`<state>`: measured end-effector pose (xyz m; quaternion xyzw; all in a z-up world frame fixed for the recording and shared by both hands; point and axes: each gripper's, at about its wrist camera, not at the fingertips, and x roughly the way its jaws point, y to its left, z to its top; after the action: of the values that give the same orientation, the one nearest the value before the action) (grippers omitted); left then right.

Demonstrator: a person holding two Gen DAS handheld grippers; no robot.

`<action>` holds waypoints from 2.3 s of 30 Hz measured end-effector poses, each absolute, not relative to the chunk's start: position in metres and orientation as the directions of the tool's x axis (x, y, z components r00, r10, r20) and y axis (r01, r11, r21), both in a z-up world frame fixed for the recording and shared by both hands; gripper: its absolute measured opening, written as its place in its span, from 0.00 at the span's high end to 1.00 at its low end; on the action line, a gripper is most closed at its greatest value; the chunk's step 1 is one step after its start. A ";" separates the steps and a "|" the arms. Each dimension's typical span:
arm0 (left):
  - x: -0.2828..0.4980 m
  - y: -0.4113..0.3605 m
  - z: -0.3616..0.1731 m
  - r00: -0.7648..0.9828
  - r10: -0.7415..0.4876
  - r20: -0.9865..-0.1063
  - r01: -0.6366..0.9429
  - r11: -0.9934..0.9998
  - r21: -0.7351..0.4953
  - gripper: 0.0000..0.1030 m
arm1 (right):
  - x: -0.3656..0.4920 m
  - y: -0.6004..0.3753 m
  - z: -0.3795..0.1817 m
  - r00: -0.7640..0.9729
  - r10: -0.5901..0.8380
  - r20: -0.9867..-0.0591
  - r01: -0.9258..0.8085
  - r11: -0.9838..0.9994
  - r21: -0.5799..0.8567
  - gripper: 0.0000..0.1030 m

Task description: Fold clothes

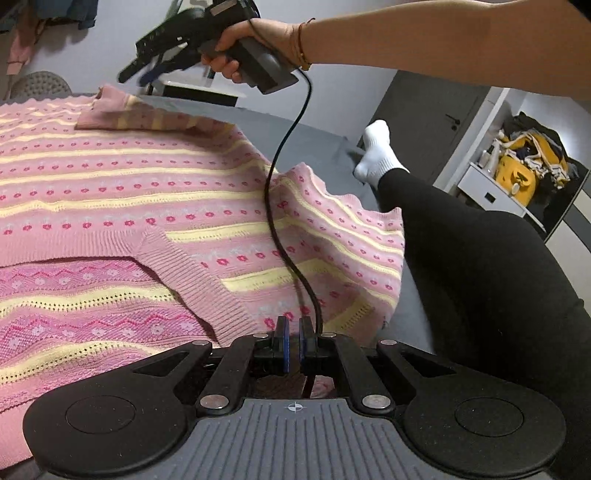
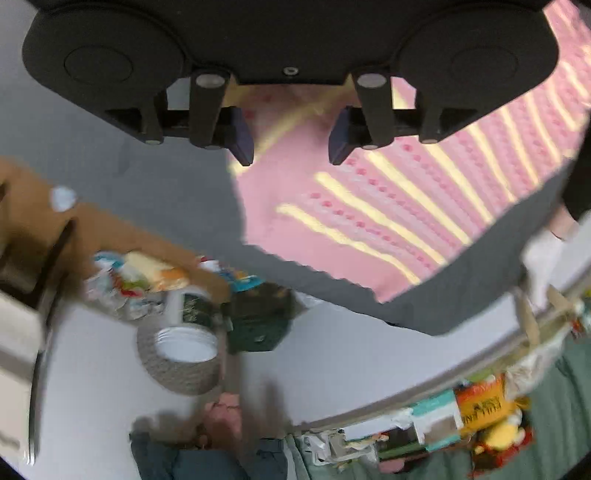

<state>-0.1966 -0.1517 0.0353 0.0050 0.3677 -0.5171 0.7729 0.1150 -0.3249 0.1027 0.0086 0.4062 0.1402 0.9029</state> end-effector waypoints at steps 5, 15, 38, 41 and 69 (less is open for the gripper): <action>-0.198 -0.150 0.036 0.202 -0.793 -0.574 0.812 0.463 -0.355 0.98 | 0.115 -0.302 0.101 0.589 0.255 -0.767 -0.347 0.937 0.045 0.56; -0.198 -0.149 0.036 0.208 -0.787 -0.580 0.822 0.463 -0.333 0.98 | 0.142 -0.260 0.080 0.457 0.208 -0.865 -0.490 0.870 -0.050 0.94; -0.194 -0.149 0.033 0.226 -0.779 -0.585 0.807 0.485 -0.336 0.98 | 0.126 -0.484 0.054 0.596 -0.235 -0.768 0.505 0.853 0.130 0.64; -0.195 -0.150 0.033 0.226 -0.780 -0.583 0.807 0.485 -0.337 0.98 | 0.098 -0.508 0.061 0.648 -0.106 -0.754 0.463 0.841 0.279 0.64; -0.209 -0.148 0.039 0.244 -0.781 -0.575 0.853 0.455 -0.256 0.98 | 0.030 -0.468 0.082 0.580 -0.158 -0.799 0.464 0.871 0.164 0.51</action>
<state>-0.2086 -0.1484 0.0394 0.0547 0.3294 -0.5192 0.7867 0.0297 -0.4679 0.0820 0.1811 0.4223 -0.1785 0.8701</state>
